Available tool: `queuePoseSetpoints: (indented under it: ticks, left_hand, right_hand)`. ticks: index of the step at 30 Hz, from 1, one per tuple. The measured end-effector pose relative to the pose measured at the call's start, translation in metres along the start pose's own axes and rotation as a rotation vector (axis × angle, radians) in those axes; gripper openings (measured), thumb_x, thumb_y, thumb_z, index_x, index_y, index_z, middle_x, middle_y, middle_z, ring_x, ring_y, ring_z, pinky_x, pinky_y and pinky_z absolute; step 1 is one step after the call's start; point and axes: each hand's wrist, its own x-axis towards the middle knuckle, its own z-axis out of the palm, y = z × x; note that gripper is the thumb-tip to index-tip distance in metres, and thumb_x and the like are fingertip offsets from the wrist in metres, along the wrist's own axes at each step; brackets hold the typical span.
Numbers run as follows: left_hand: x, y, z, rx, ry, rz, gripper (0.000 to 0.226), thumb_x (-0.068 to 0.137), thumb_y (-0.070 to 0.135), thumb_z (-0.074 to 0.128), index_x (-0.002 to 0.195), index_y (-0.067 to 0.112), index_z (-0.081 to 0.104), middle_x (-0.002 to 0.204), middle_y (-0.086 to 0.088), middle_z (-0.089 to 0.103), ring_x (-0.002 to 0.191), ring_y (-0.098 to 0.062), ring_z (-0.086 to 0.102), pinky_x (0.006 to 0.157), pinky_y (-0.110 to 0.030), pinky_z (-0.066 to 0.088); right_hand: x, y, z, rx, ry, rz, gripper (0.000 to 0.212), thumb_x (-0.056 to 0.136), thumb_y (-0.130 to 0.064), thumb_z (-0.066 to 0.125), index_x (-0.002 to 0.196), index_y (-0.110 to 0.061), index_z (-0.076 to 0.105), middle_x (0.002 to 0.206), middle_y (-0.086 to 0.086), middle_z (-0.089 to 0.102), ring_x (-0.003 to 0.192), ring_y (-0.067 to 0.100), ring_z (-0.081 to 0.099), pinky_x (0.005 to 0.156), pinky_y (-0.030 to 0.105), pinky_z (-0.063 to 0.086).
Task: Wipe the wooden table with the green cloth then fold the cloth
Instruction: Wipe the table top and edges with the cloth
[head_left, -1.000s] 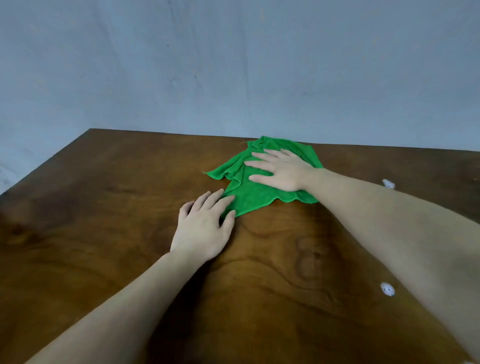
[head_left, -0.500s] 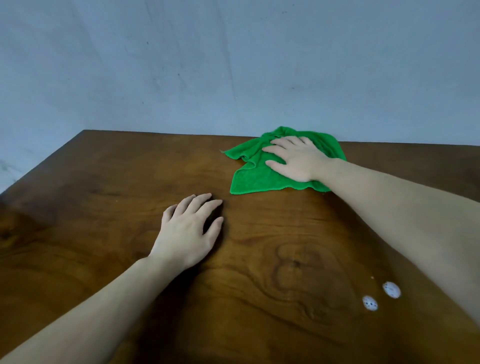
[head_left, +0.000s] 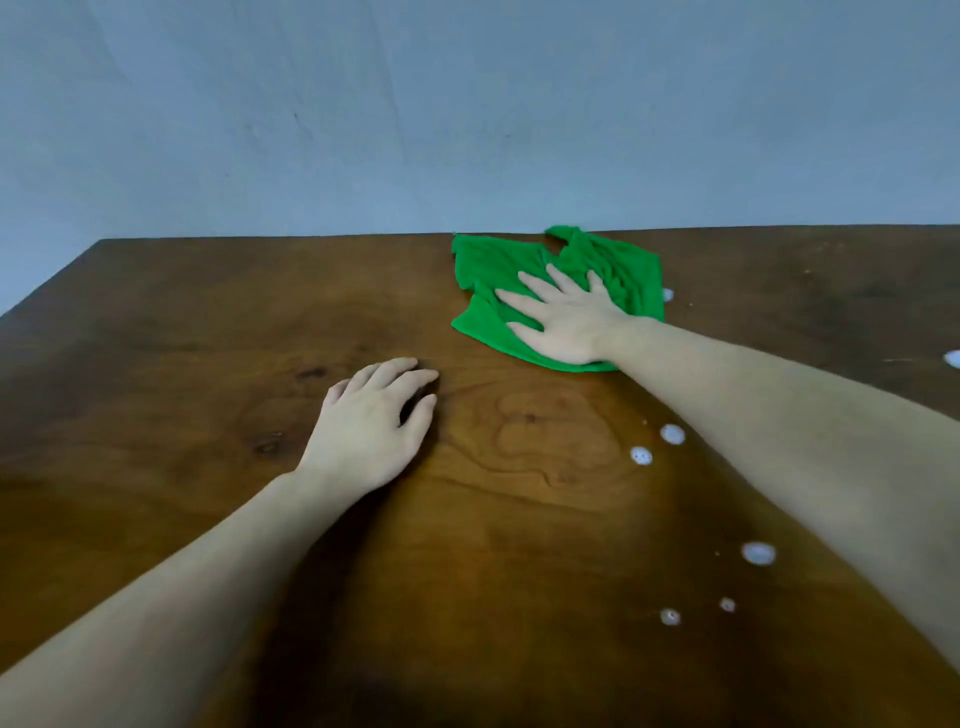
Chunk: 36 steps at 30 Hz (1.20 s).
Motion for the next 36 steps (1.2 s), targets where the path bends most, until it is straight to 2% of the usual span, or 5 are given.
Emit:
queuePoseSetpoints:
  ticks: [12,21,25,28,36]
  left_hand:
    - [-0.137,-0.017,-0.011,-0.043,0.054,0.058,0.037,0.100,0.042,0.038,0.132,0.034,0.055,0.143,0.014,0.048,0.136,-0.015,0.039,0.110,-0.044,0.030]
    - [-0.199,-0.006,-0.012,-0.104,0.120,0.123,0.016,0.099,0.037,0.041,0.102,0.028,0.054,0.114,0.012,0.058,0.112,-0.018,0.052,0.089,-0.038,0.036]
    - [-0.211,0.007,-0.011,-0.135,0.113,0.138,0.022,0.099,0.039,0.041,0.113,0.027,0.053,0.122,0.010,0.057,0.112,-0.019,0.052,0.093,-0.039,0.036]
    - [-0.214,0.011,-0.011,-0.148,0.109,0.128,0.029,0.098,0.041,0.041,0.121,0.028,0.051,0.127,0.008,0.056,0.116,-0.021,0.052,0.096,-0.042,0.036]
    - [-0.214,0.022,-0.007,-0.122,0.114,0.154,0.029,0.098,0.039,0.045,0.121,0.028,0.057,0.130,0.007,0.049,0.114,-0.021,0.051,0.096,-0.042,0.037]
  right_hand:
    - [-0.179,-0.145,0.030,-0.010,0.043,-0.189,0.067,0.101,-0.060,0.013,0.161,-0.030,0.004,0.169,-0.003,-0.004,0.155,0.018,-0.009,0.123,0.055,-0.003]
    - [-0.299,-0.177,0.051,0.222,0.205,-0.409,0.043,0.099,-0.051,0.046,0.136,-0.034,0.058,0.152,-0.010,0.047,0.141,0.015,0.037,0.117,0.047,0.025]
    - [-0.325,-0.181,0.058,0.112,0.353,-0.236,0.050,0.098,-0.066,0.034,0.144,-0.049,0.045,0.156,-0.012,0.039,0.149,0.019,0.025,0.120,0.053,0.014]
    - [-0.328,-0.202,0.062,0.103,0.164,-0.073,0.067,0.088,-0.082,0.008,0.150,-0.060,0.018,0.169,-0.013,0.006,0.156,0.025,-0.002,0.120,0.062,-0.005]
    - [-0.354,-0.159,0.067,0.009,0.090,-0.243,0.054,0.098,-0.071,0.017,0.150,-0.062,0.008,0.166,-0.023,-0.001,0.155,0.016,-0.004,0.123,0.054,-0.004]
